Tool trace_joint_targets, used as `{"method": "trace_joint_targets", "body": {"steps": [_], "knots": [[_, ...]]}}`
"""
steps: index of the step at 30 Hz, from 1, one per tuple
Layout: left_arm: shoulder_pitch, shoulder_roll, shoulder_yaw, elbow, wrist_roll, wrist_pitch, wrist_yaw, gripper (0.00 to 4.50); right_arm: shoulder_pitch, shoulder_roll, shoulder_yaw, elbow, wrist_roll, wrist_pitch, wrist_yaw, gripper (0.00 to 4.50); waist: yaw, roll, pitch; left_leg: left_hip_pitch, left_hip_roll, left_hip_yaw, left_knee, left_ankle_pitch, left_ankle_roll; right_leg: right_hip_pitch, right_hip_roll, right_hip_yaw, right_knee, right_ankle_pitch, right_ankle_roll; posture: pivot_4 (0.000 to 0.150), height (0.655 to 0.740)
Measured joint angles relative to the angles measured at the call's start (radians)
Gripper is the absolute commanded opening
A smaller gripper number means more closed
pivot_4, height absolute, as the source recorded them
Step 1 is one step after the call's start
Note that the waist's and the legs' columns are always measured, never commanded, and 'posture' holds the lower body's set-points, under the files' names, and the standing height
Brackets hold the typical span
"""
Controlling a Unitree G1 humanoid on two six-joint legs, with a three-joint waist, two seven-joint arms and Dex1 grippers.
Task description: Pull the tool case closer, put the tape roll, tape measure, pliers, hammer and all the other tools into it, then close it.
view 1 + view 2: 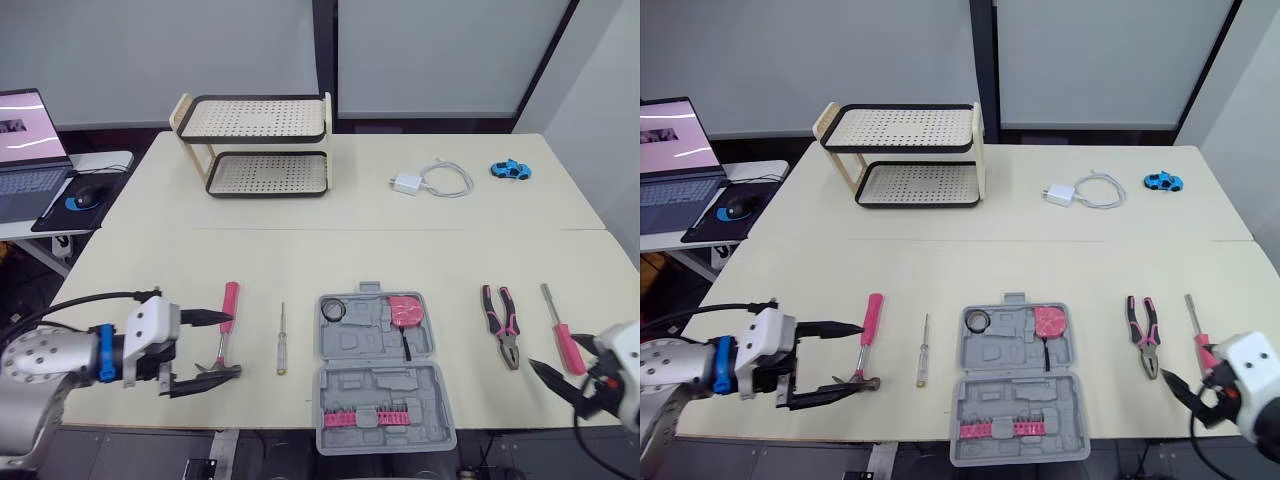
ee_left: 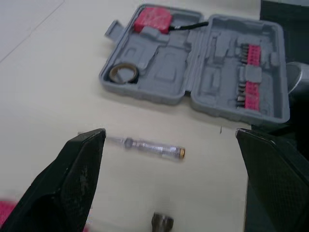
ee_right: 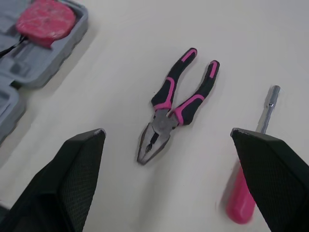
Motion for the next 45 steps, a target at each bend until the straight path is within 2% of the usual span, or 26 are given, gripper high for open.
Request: {"method": "trace_joint_targets", "body": {"steps": [4,10,20,29,30,32,38,39,45], "knots": [[-0.089,-0.004,-0.079,-0.058,-0.041,0.062,-0.010,4.50,-0.067,0.104,0.141,0.001,-0.027,0.070,-0.159,4.46,-0.003,0.001,0.000,0.000,0.000,0.000,0.000,0.000,0.000,-0.001,0.001,0.001,0.000,0.000,0.000,0.150,0.7400],[-0.142,-0.004,-0.136,-0.097,-0.079,0.117,-0.032,4.50,-0.135,0.151,0.214,0.130,-0.084,0.028,-0.294,4.46,-0.010,0.002,0.000,0.000,0.000,0.000,0.000,0.000,0.000,-0.001,0.001,0.001,0.001,0.000,0.000,0.150,0.7400],[-0.219,-0.040,-0.185,-0.110,-0.101,0.138,-0.040,4.50,-0.190,0.198,0.252,0.307,-0.083,-0.076,-0.361,4.46,-0.012,0.002,0.000,0.001,0.000,0.000,0.000,0.000,0.000,-0.001,0.002,0.001,0.001,0.000,0.000,0.150,0.7400],[-0.254,-0.086,-0.215,-0.160,-0.115,0.160,-0.001,4.50,-0.213,0.223,0.260,0.359,-0.075,-0.112,-0.400,4.46,-0.012,0.002,0.000,0.003,0.000,0.000,0.000,0.000,0.000,0.001,0.002,0.001,0.001,0.000,0.000,0.150,0.7400],[-0.258,-0.087,-0.220,-0.164,-0.115,0.163,0.003,4.50,-0.214,0.228,0.260,0.360,-0.070,-0.113,-0.401,4.07,-0.012,0.002,0.000,0.003,0.000,0.000,0.000,0.000,0.000,0.001,0.002,0.002,0.001,0.000,0.000,0.150,0.7400],[-0.263,-0.093,-0.223,-0.165,-0.115,0.172,0.007,4.50,-0.217,0.235,0.261,0.363,-0.061,-0.115,-0.404,3.62,-0.013,0.002,0.000,0.004,0.000,0.000,0.000,0.000,0.000,0.002,0.002,0.002,0.001,0.000,0.000,0.150,0.7400],[-0.286,-0.107,-0.224,-0.168,-0.115,0.200,0.036,4.50,-0.233,0.248,0.224,0.395,-0.034,-0.112,-0.434,1.41,-0.012,0.001,-0.001,0.005,0.000,0.000,0.000,0.000,0.000,0.003,0.003,0.002,0.001,0.000,0.000,0.150,0.7400],[-0.286,-0.109,-0.224,-0.168,-0.115,0.201,0.040,4.50,-0.233,0.248,0.223,0.397,-0.033,-0.112,-0.435,1.15,-0.012,0.001,-0.001,0.005,0.000,0.000,0.000,0.000,0.000,0.003,0.003,0.002,0.001,0.000,0.000,0.150,0.7400],[-0.293,-0.140,-0.224,-0.168,-0.116,0.203,0.060,4.50,-0.237,0.247,0.224,0.411,-0.023,-0.138,-0.437,1.16,-0.012,0.001,-0.001,0.006,0.000,0.001,0.000,0.000,0.000,0.003,0.003,0.002,0.001,0.000,0.000,0.150,0.7400]]}}
